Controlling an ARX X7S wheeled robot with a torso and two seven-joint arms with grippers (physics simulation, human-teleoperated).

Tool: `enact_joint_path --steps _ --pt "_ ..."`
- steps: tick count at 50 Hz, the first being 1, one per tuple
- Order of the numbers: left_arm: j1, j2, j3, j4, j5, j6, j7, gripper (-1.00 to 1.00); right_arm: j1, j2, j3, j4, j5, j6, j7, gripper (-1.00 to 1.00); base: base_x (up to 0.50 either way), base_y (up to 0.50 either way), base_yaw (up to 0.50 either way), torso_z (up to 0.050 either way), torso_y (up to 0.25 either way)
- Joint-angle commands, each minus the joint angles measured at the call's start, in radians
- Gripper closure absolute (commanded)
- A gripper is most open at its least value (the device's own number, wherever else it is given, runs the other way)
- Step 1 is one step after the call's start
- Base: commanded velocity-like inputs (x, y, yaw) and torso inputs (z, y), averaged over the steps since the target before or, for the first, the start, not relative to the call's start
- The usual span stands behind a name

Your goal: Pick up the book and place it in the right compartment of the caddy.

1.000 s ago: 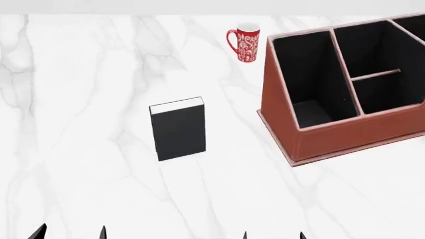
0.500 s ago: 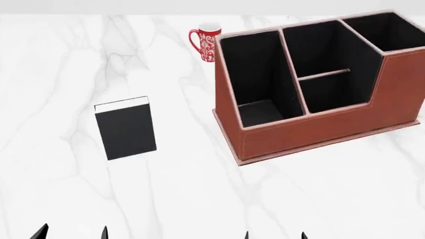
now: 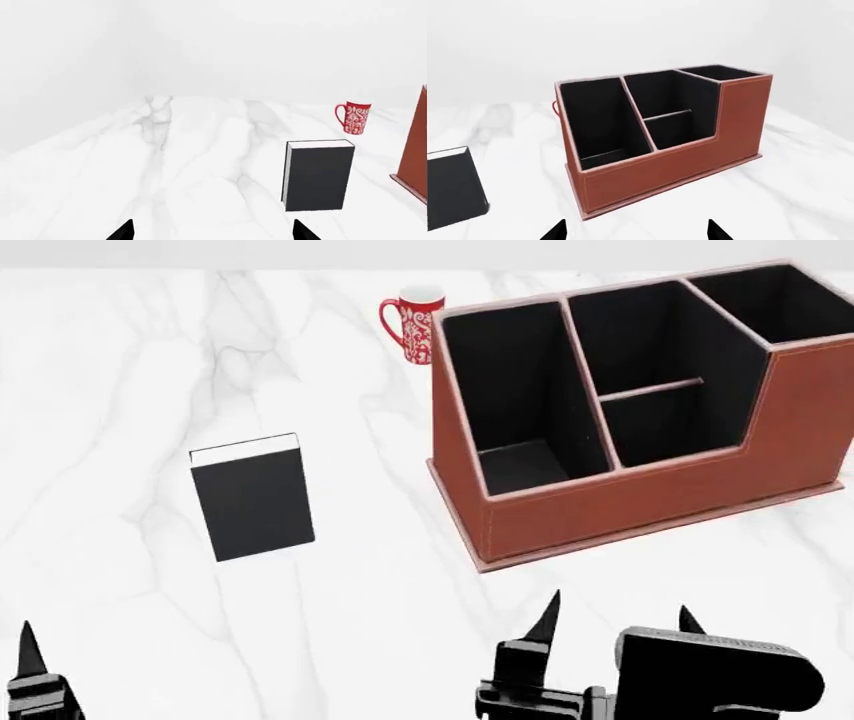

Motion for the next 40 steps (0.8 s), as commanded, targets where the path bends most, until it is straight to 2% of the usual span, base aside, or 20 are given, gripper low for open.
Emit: enact_joint_path --steps 1,2,3,4,5,6,8,13,16,22,27,37,40 --pt "0.001 -0.154 -0.421 0.430 -0.291 -0.449 -0.269 -1.00 0.388 -0.015 0.099 -0.207 0.121 0.610 0.071 -1.00 0.00 0.00 0.00 0.000 0.000" --pt "0.104 -0.234 -0.557 0.430 -0.441 -0.358 -0.409 -1.00 0.439 -0.024 0.111 -0.191 0.120 0.633 0.080 -1.00 0.00 0.00 0.00 0.000 0.000" --pt "0.174 -0.296 -0.603 0.430 -0.591 -0.298 -0.504 -1.00 0.463 -0.025 0.111 -0.180 0.120 0.644 0.084 -1.00 0.00 0.00 0.00 0.000 0.000" --pt "0.292 -0.356 -0.693 0.430 -0.733 -0.218 -0.580 -1.00 0.519 -0.026 0.104 -0.148 0.114 0.661 0.094 -1.00 0.00 0.00 0.00 0.000 0.000" --pt "0.379 -0.378 -0.759 0.430 -0.792 -0.145 -0.608 -1.00 0.543 -0.021 0.091 -0.140 0.107 0.649 0.101 -1.00 0.00 0.00 0.00 0.000 0.000" --pt "0.479 -0.389 -0.840 0.430 -0.830 -0.080 -0.629 -1.00 0.575 -0.016 0.075 -0.128 0.093 0.645 0.118 -1.00 0.00 0.00 0.00 0.000 0.000" --pt "0.603 -0.392 -0.932 0.429 -0.867 0.010 -0.647 -1.00 0.622 -0.031 0.098 -0.116 0.107 0.682 0.115 -1.00 0.00 0.00 0.00 0.000 0.000" --pt "0.762 -0.289 -1.184 0.405 -0.938 0.094 -0.575 -1.00 0.746 -0.047 0.093 -0.061 0.109 0.734 0.131 -1.00 0.00 0.00 0.00 0.000 0.000" --pt "0.788 -0.239 -1.244 0.398 -0.945 0.109 -0.531 -1.00 0.803 -0.050 0.081 -0.013 0.100 0.741 0.148 -1.00 0.00 0.00 0.00 0.000 0.000" --pt "0.765 -0.197 -1.255 0.390 -0.914 0.106 -0.484 -1.00 0.872 -0.066 0.084 0.016 0.127 0.792 0.148 -1.00 0.00 0.00 0.00 0.000 0.000" --pt "0.754 -0.195 -1.262 0.381 -0.911 0.101 -0.477 -1.00 0.909 -0.070 0.080 0.036 0.155 0.805 0.166 -1.00 0.50 0.00 0.00 0.000 0.000" --pt "0.736 -0.185 -1.254 0.379 -0.888 0.088 -0.457 -1.00 0.988 -0.030 0.104 0.132 0.425 0.808 0.374 -1.00 0.50 0.00 0.00 0.000 0.000" --pt "0.734 -0.180 -1.255 0.378 -0.883 0.087 -0.449 -1.00 0.995 -0.021 0.096 0.150 0.452 0.802 0.393 -1.00 0.50 0.00 0.00 0.000 0.000"
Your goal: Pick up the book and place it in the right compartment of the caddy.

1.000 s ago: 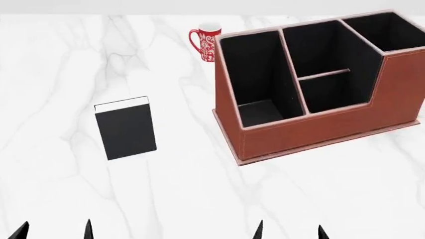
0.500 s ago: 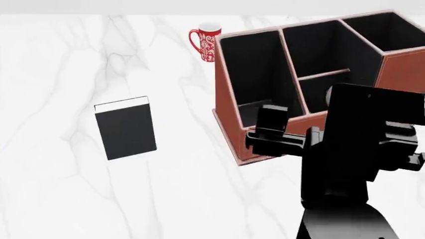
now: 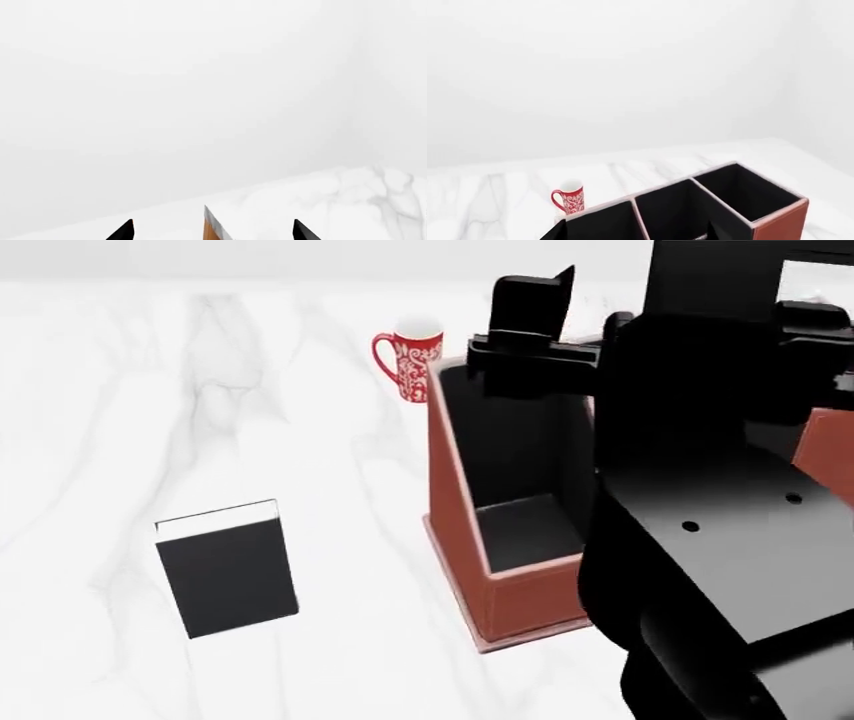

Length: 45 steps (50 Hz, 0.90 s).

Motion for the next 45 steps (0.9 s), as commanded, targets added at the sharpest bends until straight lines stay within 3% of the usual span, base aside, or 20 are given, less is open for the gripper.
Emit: enact_joint_path --steps 1,14,45 --pt "0.012 0.016 -0.040 0.001 -0.006 0.002 0.019 -1.00 0.092 0.024 0.006 0.088 0.176 0.019 0.135 -1.00 0.50 0.00 0.00 0.000 0.000" --pt "0.012 0.020 -0.064 0.006 -0.007 -0.012 0.027 -1.00 0.149 0.045 0.000 0.138 0.316 0.018 0.254 -1.00 0.50 0.00 0.00 0.000 0.001" --pt "-0.013 0.036 -0.066 0.004 0.018 -0.033 0.057 -1.00 0.157 0.059 -0.006 0.184 0.417 -0.010 0.311 -1.00 0.50 0.00 0.00 0.000 0.001"
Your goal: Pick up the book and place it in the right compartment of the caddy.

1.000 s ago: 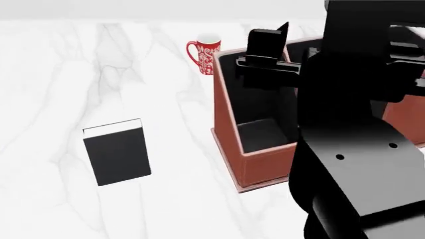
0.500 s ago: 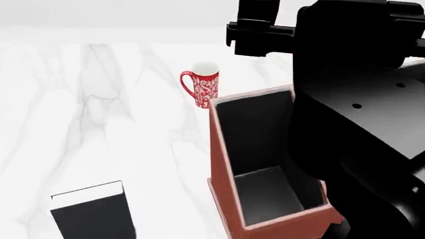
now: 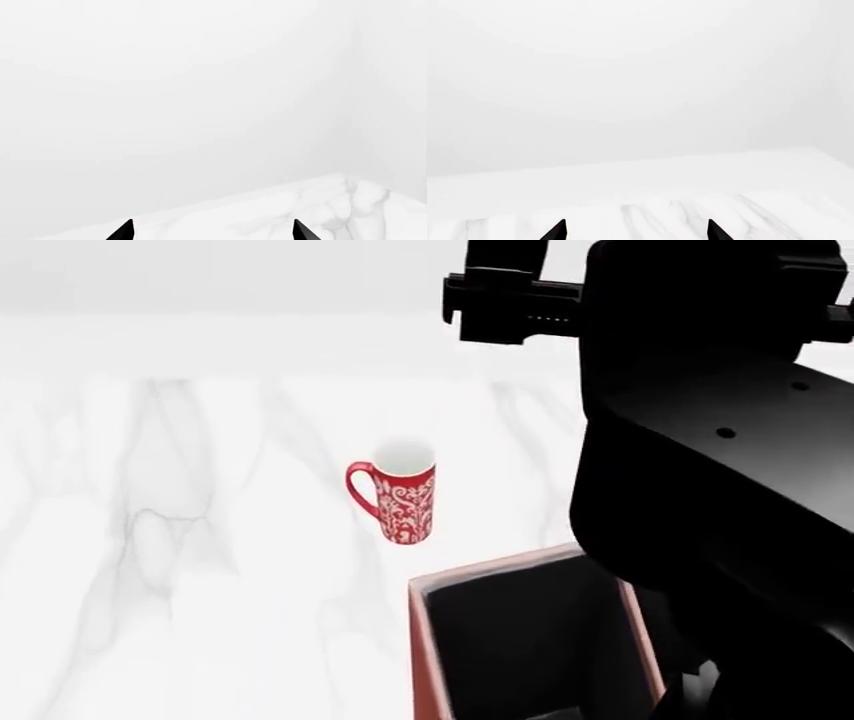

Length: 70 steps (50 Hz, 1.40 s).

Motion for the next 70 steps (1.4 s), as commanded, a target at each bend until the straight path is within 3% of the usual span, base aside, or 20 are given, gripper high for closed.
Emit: enact_joint_path --steps 1,16,22,24,25,26,28,29,31,70 --pt "-0.006 -0.001 -0.009 0.003 -0.004 -0.010 0.002 -1.00 0.010 0.004 0.004 0.013 0.042 -0.002 0.031 -1.00 0.50 0.00 0.00 0.000 0.000" --pt "-0.013 0.013 -0.019 0.005 0.003 -0.004 0.021 -1.00 0.046 0.017 -0.049 0.005 0.144 0.036 0.085 -1.00 0.09 0.00 0.00 0.000 0.001" --pt "-0.017 0.015 -0.019 0.004 0.006 -0.008 0.021 -1.00 0.099 0.058 -0.133 0.126 0.550 0.039 0.250 -1.00 0.00 0.00 0.00 0.000 0.000" --pt "-0.017 0.015 -0.021 0.004 0.006 -0.008 0.021 -1.00 0.112 0.081 -0.201 0.074 0.594 0.024 0.213 -1.00 0.00 0.00 0.00 0.000 0.000" --pt "-0.018 0.019 -0.019 0.002 0.011 -0.007 0.026 -1.00 0.142 0.056 -0.195 0.127 0.744 0.015 0.303 -1.00 0.00 0.00 0.00 0.000 0.000" --pt "-0.019 0.020 -0.019 0.001 0.011 -0.006 0.027 -1.00 0.167 0.074 -0.253 0.116 0.837 0.035 0.272 -1.00 0.00 0.00 0.00 0.000 0.000" --pt "-0.022 0.025 -0.016 -0.001 0.016 -0.002 0.036 -1.00 0.160 0.102 -0.553 -0.184 1.087 0.035 -0.028 -1.00 0.00 0.00 0.00 0.000 0.000" --pt "-0.023 0.025 -0.016 -0.001 0.015 -0.003 0.036 -1.00 0.161 0.107 -0.605 -0.251 1.080 0.027 -0.153 -1.00 0.00 0.00 0.00 0.000 0.000" --pt "-0.023 0.024 -0.016 -0.001 0.016 -0.004 0.037 -1.00 0.160 0.112 -0.614 -0.264 1.067 0.020 -0.170 -1.00 0.00 0.00 0.00 0.000 0.000" --pt "-0.032 0.033 -0.026 -0.002 0.020 -0.013 0.055 -1.00 0.080 0.154 -0.707 -0.345 0.918 -0.059 -0.329 -1.00 0.00 0.00 0.00 0.000 0.000"
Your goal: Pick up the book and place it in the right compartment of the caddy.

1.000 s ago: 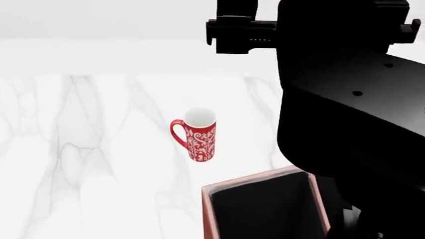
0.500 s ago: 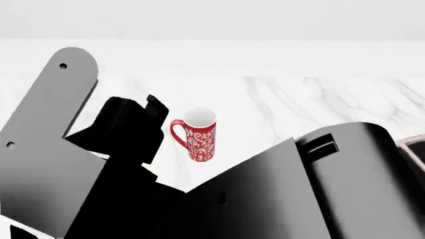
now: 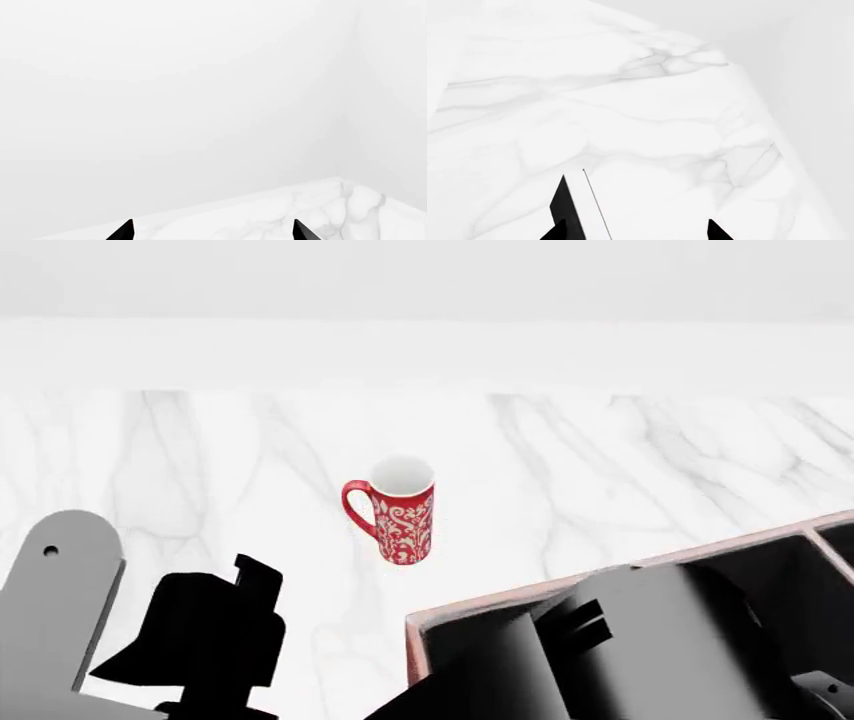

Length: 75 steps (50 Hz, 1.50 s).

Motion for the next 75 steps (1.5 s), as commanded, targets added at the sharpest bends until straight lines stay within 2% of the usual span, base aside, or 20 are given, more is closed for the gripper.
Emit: enact_joint_path --steps 1,20,39,75 --pt "-0.004 0.004 0.001 -0.001 0.005 -0.002 0.006 -1.00 -0.039 -0.001 -0.042 -0.023 -0.036 -0.011 -0.060 -1.00 0.00 0.00 0.00 0.000 0.000" --pt "-0.005 0.006 -0.010 0.000 0.002 -0.003 0.014 -1.00 -0.140 0.000 -0.150 -0.033 -0.384 -0.036 -0.337 -1.00 0.00 0.00 0.00 0.000 0.000" --pt "-0.017 0.009 0.009 0.002 0.020 -0.006 0.022 -1.00 -0.122 0.042 -0.292 0.087 -0.637 -0.161 -0.555 -1.00 0.00 0.00 0.00 0.000 0.000" --pt "-0.016 0.019 0.011 0.001 0.027 0.008 0.035 -1.00 -0.166 0.003 -0.466 0.230 -0.810 -0.315 -0.684 -1.00 0.00 0.00 0.00 0.000 0.000"
